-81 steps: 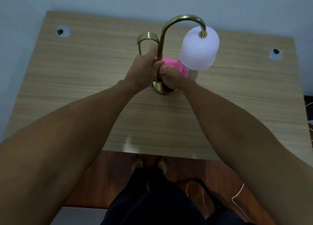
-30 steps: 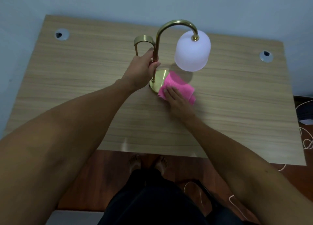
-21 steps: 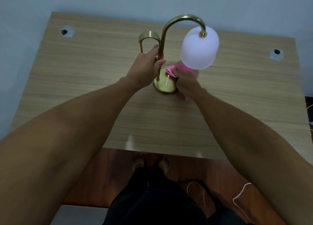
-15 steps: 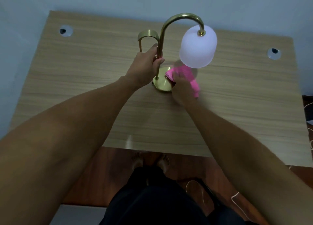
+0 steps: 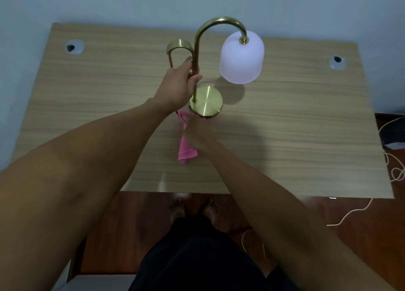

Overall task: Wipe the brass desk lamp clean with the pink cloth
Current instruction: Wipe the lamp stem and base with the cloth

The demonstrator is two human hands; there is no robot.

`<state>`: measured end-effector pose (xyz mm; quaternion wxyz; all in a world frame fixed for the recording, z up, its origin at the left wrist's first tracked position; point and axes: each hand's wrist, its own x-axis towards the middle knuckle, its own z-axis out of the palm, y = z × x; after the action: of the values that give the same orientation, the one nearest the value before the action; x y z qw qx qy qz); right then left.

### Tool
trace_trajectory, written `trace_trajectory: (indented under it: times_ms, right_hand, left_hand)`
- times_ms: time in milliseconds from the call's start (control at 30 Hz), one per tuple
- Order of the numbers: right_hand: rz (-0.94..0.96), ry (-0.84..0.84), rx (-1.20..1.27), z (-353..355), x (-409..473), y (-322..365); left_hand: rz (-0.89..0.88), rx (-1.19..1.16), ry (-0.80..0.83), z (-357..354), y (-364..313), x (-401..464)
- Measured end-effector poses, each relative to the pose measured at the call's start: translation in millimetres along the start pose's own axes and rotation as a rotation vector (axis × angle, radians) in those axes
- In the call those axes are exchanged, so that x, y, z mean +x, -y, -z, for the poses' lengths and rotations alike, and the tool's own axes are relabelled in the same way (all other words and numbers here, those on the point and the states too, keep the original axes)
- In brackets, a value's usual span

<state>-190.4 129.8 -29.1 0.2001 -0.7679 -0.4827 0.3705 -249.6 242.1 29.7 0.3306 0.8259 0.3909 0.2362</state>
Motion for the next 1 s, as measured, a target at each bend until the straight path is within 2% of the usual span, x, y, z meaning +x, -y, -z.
trace_trajectory:
  times_ms: [100, 167, 233, 333, 433, 500, 600, 667, 800, 900, 1000]
  right_hand:
    - [-0.039, -0.054, 0.293, 16.0, -14.4, -3.9]
    - [-0.201, -0.123, 0.512, 38.2, -14.2, -22.8]
    - [-0.318, -0.271, 0.558, 66.7, -8.3, -40.4]
    - [-0.336, -0.599, 0.591, 95.0, 4.0, -55.5]
    - [-0.237, -0.681, 0.551, 100.9, 14.3, -47.5]
    - [-0.133, -0.621, 0.457, 94.7, 18.8, -34.4]
    - [0.041, -0.333, 0.226, 69.0, 22.9, -33.3]
    - [0.051, -0.211, 0.032, 45.0, 16.4, -40.9]
    - [0.264, -0.284, -0.381, -2.8, 19.2, -60.1]
    - [0.304, -0.087, -0.521, 1.0, 20.3, -55.9]
    - [0.4, -0.037, -0.614, 12.4, 20.0, -70.6]
  left_hand:
    - [-0.008, -0.006, -0.004, -1.0, 2.3, 0.7]
    - [-0.021, -0.021, 0.0, -1.5, 3.3, 0.8]
    - [-0.032, -0.031, -0.002, -2.0, 4.9, 1.2]
    - [-0.025, -0.012, -0.013, -2.4, 6.3, 1.1]
    - [-0.022, -0.007, -0.008, -3.1, 7.1, 1.2]
    - [-0.03, -0.01, -0.008, -2.3, 6.9, 1.8]
    - [-0.035, -0.017, -0.005, -1.7, 7.3, 3.0]
    - [-0.044, -0.035, -0.003, -2.7, 8.1, 3.8]
    - [-0.071, -0.025, 0.001, -4.9, 9.3, 4.5]
    - [-0.074, -0.024, 0.0, -5.1, 8.7, 5.3]
    - [-0.068, -0.02, 0.007, -2.5, 8.2, 5.2]
